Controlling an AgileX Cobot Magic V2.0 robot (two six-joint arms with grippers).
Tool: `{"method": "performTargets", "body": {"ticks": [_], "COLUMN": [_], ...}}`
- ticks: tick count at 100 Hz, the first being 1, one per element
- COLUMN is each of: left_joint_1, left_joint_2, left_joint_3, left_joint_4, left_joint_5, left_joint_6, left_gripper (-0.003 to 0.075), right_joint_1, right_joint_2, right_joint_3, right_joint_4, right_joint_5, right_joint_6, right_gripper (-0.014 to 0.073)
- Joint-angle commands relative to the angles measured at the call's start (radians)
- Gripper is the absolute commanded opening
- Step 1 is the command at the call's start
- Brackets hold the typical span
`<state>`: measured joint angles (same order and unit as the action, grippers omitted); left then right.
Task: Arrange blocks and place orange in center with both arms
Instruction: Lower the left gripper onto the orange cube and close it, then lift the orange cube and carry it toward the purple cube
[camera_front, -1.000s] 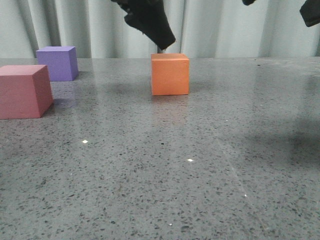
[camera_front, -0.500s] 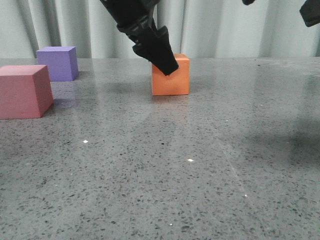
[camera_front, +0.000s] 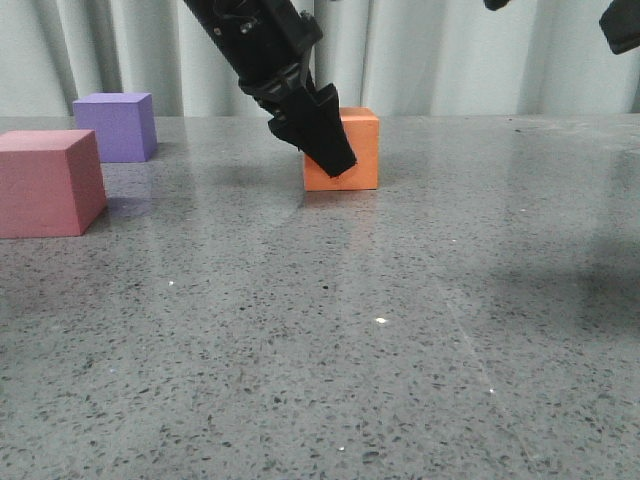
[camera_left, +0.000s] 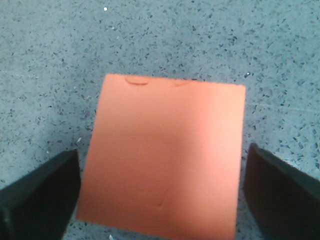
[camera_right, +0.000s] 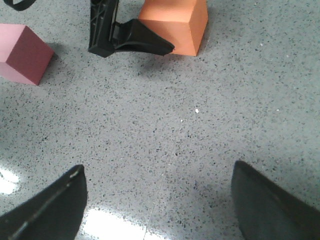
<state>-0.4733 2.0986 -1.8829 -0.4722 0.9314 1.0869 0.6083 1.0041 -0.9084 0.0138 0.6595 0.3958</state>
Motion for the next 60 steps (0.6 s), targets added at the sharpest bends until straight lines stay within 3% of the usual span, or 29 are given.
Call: {"method": "performTargets", "body": {"ticks": [1,19,33,60], "left_joint_1": [-0.010,-0.010,-0.010,-0.010], "left_joint_2": [-0.063,-0.063,-0.067,-0.071], "left_joint_3": [-0.034,-0.034,-0.034,-0.135], "left_joint_4": [-0.041,-0.041,-0.041,-0.041], "left_joint_5": [-0.023,-0.023,-0.018,0.163], "left_joint_6": [-0.010,-0.010,-0.010,-0.060], "left_gripper": [0.0517,0.0293,0.0183,0.0148], "right_joint_1": [-0.002,-0.002,-0.002,-0.002], "right_joint_2": [-0.019,-0.019,-0.019,-0.019], "right_joint_3": [-0.024,-0.024,-0.024,-0.024], "right_joint_4": [0.003,0.003,0.003,0.003], "right_joint_5": [-0.071,-0.072,-0.072,-0.072], "right_joint_6": [-0.010,-0.010,-0.010,-0.010], "right_gripper": [0.0590,0.0590,0.0590,0.0590]}}
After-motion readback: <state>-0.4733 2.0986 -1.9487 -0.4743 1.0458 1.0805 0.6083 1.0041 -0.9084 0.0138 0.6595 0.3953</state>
